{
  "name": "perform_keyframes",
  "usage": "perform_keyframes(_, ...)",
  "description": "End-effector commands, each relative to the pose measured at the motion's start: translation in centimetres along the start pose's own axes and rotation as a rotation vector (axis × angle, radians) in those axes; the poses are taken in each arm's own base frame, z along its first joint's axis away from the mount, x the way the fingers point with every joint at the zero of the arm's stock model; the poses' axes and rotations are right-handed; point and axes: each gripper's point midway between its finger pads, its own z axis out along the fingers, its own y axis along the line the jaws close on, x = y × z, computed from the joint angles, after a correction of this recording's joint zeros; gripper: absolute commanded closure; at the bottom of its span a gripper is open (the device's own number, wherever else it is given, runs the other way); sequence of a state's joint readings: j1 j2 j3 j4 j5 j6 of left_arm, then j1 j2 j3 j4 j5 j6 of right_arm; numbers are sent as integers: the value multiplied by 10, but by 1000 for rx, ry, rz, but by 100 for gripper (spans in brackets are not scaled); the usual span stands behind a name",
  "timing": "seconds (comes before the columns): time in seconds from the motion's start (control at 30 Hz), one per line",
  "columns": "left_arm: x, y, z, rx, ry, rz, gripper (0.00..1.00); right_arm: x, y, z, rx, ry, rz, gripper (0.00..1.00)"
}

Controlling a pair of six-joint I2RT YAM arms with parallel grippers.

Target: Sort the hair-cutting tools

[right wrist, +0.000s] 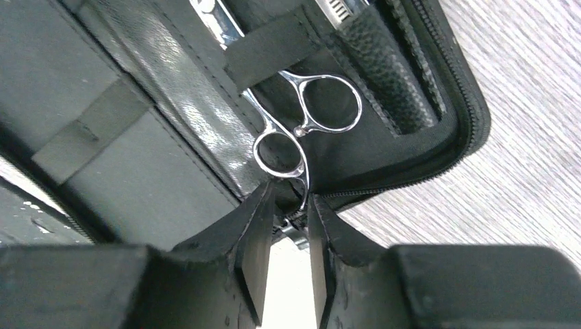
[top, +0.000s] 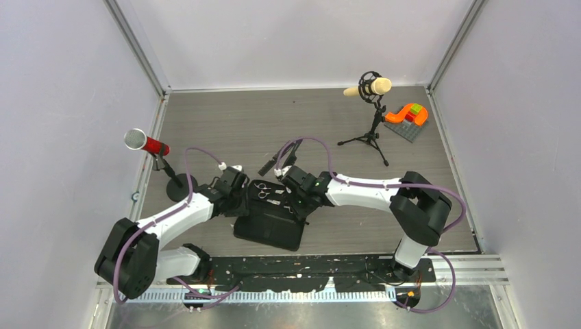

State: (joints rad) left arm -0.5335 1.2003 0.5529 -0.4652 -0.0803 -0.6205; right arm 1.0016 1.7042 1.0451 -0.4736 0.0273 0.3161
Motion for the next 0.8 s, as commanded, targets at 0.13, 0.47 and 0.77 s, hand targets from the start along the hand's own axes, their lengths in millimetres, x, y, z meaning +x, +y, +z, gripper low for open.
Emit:
perform_keyframes(0.13,0,-20,3,103,-9,-26,65,-52,19,-35,-61,-240,32,55)
perform_keyframes(0.47,0,-20,1,104,-11,-27,65,-37,3,-30,7,-218,33,56)
perform_keyframes(0.77,-6,-26,-21,148,-44,-37,49,-45,-40,-56,155,-306,79,37)
